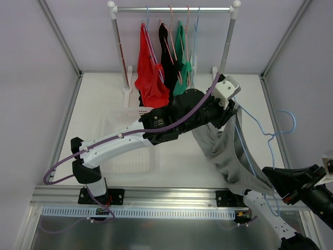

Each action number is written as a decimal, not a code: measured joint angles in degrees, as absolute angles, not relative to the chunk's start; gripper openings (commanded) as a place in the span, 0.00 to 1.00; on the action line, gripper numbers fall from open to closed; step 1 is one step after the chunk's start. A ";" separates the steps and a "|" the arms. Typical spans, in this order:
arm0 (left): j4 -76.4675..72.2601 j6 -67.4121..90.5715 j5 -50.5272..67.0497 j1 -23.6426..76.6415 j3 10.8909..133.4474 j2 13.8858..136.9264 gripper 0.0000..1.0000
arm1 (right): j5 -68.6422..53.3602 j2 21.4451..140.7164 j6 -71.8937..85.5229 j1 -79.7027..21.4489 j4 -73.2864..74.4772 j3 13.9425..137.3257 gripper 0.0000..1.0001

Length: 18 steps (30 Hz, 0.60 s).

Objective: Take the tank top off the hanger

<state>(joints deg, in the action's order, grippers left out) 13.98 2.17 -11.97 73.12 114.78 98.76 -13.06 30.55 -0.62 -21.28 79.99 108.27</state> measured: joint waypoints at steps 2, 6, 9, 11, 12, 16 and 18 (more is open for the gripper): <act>13.93 2.48 -11.94 73.08 114.78 98.78 0.17 | -13.34 30.55 -0.62 -21.28 79.99 108.27 0.00; 13.87 2.66 -12.19 73.06 114.76 98.91 0.00 | -14.04 30.55 -0.62 -21.28 79.99 108.27 0.00; 13.74 2.55 -13.26 73.06 114.69 98.94 0.00 | -14.11 30.55 -0.64 -21.28 79.99 108.27 0.00; 13.50 2.55 -14.57 73.06 114.50 98.91 0.00 | -14.11 30.55 -0.67 -21.30 79.99 108.25 0.00; 13.34 2.57 -15.86 73.06 114.34 98.91 0.00 | -14.22 30.55 -0.75 -21.34 79.96 108.18 0.00; 13.06 2.87 -23.59 73.08 114.13 98.91 0.00 | -16.38 30.41 -2.04 -21.54 79.92 106.94 0.00; 12.88 3.22 -29.36 73.06 114.17 98.91 0.00 | -18.70 30.15 -3.29 -21.56 79.94 106.06 0.00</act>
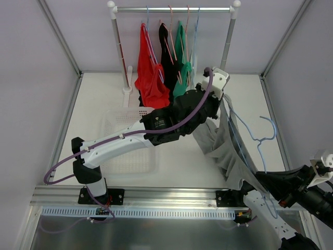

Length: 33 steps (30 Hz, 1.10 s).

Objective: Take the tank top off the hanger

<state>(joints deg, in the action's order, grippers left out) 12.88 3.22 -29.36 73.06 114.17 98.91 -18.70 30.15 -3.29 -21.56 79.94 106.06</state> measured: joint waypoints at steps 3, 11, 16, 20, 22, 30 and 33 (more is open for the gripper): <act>12.78 4.03 -36.91 72.55 114.59 98.91 0.00 | -24.29 29.82 -4.71 -21.65 79.94 105.73 0.00; 12.64 6.44 -43.72 71.05 114.30 96.44 0.00 | -31.83 29.39 -6.79 -23.14 77.21 106.65 0.00; 11.38 8.82 -36.14 70.46 102.30 86.70 0.00 | -30.04 21.47 -4.38 -23.29 63.68 93.89 0.00; 8.97 11.97 -27.53 70.39 89.67 77.21 0.00 | -27.05 15.42 -2.11 -23.40 50.81 80.90 0.00; 7.94 13.19 -23.81 70.39 85.27 74.17 0.00 | -25.32 14.70 -0.75 -23.40 42.76 74.96 0.00; 2.72 15.68 -7.70 70.96 78.94 76.60 0.00 | -13.10 19.09 5.91 -23.40 3.27 52.12 0.00; 1.45 18.15 -5.76 71.70 76.27 81.56 0.00 | -7.31 22.52 5.08 -23.40 -10.90 45.67 0.00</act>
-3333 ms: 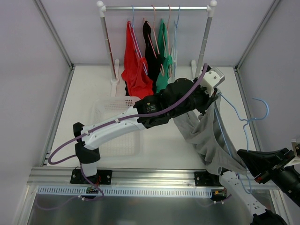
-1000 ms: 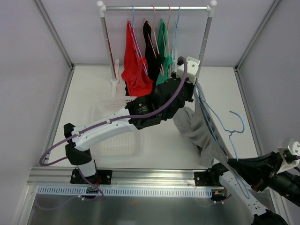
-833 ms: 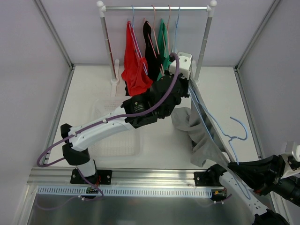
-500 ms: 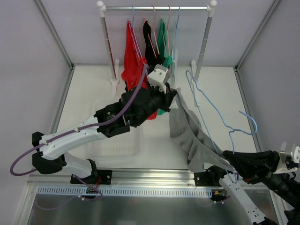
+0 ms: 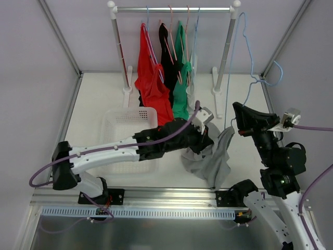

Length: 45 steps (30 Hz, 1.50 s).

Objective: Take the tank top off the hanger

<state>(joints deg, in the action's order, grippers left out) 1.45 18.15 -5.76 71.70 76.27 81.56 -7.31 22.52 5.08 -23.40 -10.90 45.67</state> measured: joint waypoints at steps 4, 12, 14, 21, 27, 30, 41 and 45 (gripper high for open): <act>0.78 21.58 -6.24 72.77 72.27 89.38 0.00 | -0.91 24.77 1.96 -23.40 -16.32 44.14 0.00; 1.52 27.62 -9.56 72.82 69.41 100.49 0.00 | 5.61 21.98 -5.30 -23.40 -7.60 52.90 0.00; 1.72 29.47 -11.53 72.82 68.90 100.57 0.00 | 5.50 24.21 -5.26 -23.42 2.42 60.99 0.00; 9.08 33.93 -20.10 72.82 67.72 92.71 0.99 | 2.42 33.87 -1.37 -23.44 29.82 80.66 0.00; 16.19 33.52 -23.49 72.82 67.35 77.12 0.99 | -0.97 44.01 1.56 -23.49 41.82 83.92 0.00; 18.65 32.51 -23.27 72.82 66.30 69.28 0.99 | -2.04 50.59 1.72 -23.46 44.45 86.48 0.00; 32.73 29.78 -24.16 72.82 58.57 49.76 0.99 | -7.33 79.66 1.37 -16.12 44.01 107.53 0.00; 36.32 29.63 -24.64 72.82 54.33 44.36 0.99 | -10.90 88.88 1.32 -14.20 43.72 117.49 0.00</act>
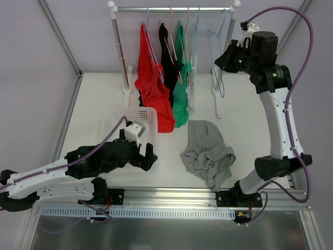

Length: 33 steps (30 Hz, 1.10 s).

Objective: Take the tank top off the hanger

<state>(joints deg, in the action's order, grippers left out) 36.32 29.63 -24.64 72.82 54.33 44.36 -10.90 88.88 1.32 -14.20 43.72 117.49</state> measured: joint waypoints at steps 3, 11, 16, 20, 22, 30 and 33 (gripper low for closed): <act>37.54 29.12 -24.82 72.82 51.18 42.17 0.99 | -14.06 95.26 1.72 -12.78 43.11 125.45 0.00; 39.48 29.10 -25.91 72.82 47.83 43.20 0.99 | -16.56 105.19 3.68 -10.72 39.24 132.60 0.00; 39.48 29.15 -26.06 72.82 47.83 44.14 0.99 | -16.84 108.97 3.90 -10.52 38.65 132.84 0.00; 39.48 29.12 -26.06 72.82 47.83 43.66 0.99 | -17.02 109.03 3.86 -10.52 36.95 130.47 0.01; 39.48 29.12 -26.11 72.82 47.83 42.94 0.99 | -16.97 108.64 3.84 -10.52 35.68 129.21 0.15; 39.09 28.29 -27.16 72.82 51.46 45.60 0.99 | -16.78 105.56 3.75 -10.39 35.18 124.68 0.78; 36.84 27.11 -27.42 72.82 55.00 50.94 0.99 | -16.78 101.43 4.14 -9.85 35.29 120.68 1.00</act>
